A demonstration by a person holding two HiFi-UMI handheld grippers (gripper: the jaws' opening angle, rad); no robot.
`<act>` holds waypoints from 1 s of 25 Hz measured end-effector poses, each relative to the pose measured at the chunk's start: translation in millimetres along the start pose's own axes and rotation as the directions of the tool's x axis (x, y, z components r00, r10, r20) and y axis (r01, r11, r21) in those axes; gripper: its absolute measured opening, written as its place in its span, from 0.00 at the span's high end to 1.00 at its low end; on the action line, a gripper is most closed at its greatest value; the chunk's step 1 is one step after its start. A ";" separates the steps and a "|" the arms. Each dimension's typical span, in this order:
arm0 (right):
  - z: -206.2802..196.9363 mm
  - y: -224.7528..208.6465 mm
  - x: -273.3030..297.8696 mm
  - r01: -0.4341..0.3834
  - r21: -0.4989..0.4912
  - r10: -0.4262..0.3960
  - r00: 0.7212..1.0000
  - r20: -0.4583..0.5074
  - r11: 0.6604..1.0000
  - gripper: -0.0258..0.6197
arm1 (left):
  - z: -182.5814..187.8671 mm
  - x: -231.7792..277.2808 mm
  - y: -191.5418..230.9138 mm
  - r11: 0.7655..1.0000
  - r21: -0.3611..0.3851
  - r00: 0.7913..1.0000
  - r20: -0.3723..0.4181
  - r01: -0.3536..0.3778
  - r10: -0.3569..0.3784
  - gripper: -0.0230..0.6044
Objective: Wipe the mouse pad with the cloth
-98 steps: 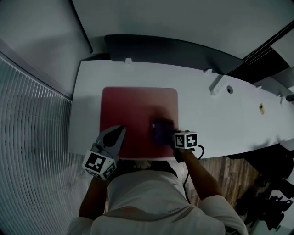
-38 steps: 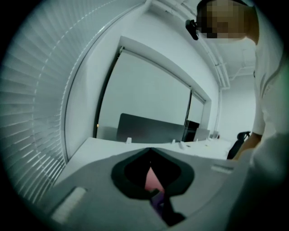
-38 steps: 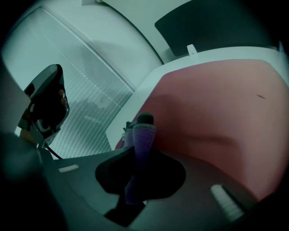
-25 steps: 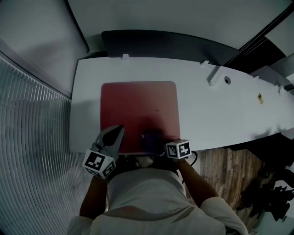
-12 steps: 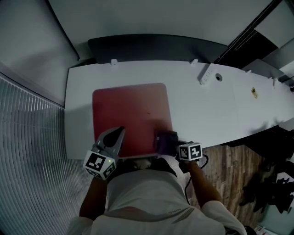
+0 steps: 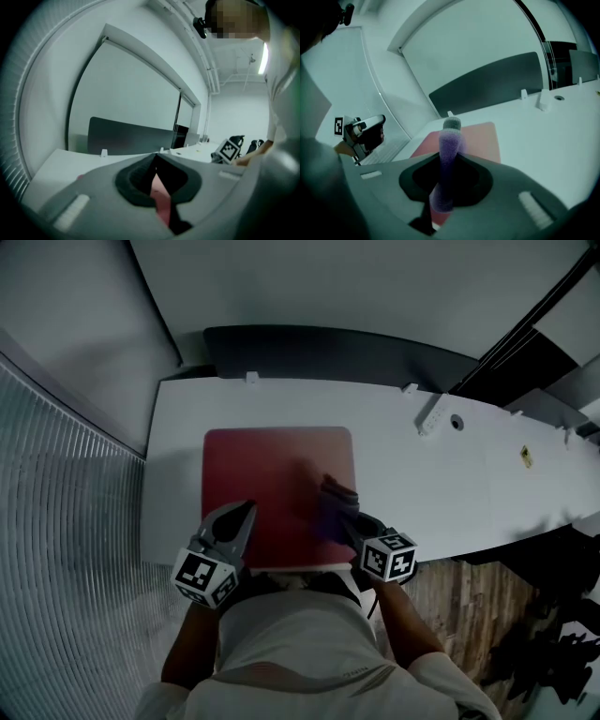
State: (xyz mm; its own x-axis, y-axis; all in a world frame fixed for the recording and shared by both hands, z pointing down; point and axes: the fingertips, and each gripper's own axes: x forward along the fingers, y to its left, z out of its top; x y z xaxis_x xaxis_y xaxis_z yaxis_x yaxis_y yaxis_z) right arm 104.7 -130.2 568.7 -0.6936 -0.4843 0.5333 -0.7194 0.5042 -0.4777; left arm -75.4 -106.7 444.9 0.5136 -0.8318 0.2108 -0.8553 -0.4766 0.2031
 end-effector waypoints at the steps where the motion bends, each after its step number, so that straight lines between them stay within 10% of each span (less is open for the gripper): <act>1: 12.6 7.6 3.8 -0.015 -0.015 0.015 0.999 0.031 1.000 0.87 | 3.1 -2.0 2.4 1.000 0.006 1.000 0.009 -0.009 0.009 0.96; 16: 160.8 110.6 -27.1 -0.074 -0.340 0.203 0.910 0.361 0.937 0.87 | 61.4 -44.4 22.0 0.982 0.071 0.974 0.157 -0.175 0.162 0.96; 25: 166.8 118.7 -28.1 -0.080 -0.380 0.222 0.911 0.347 0.922 0.87 | 82.9 -56.7 25.9 0.964 0.108 0.956 0.190 -0.245 0.221 0.96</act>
State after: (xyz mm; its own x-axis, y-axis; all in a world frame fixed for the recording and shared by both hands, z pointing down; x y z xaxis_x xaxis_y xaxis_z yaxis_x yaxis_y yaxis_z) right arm 32.5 -176.0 380.5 -0.8049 -0.5774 0.1370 -0.5931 0.7750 -0.2181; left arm -132.4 -95.4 358.9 0.2889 -0.9552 0.0649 -0.9572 -0.2867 0.0408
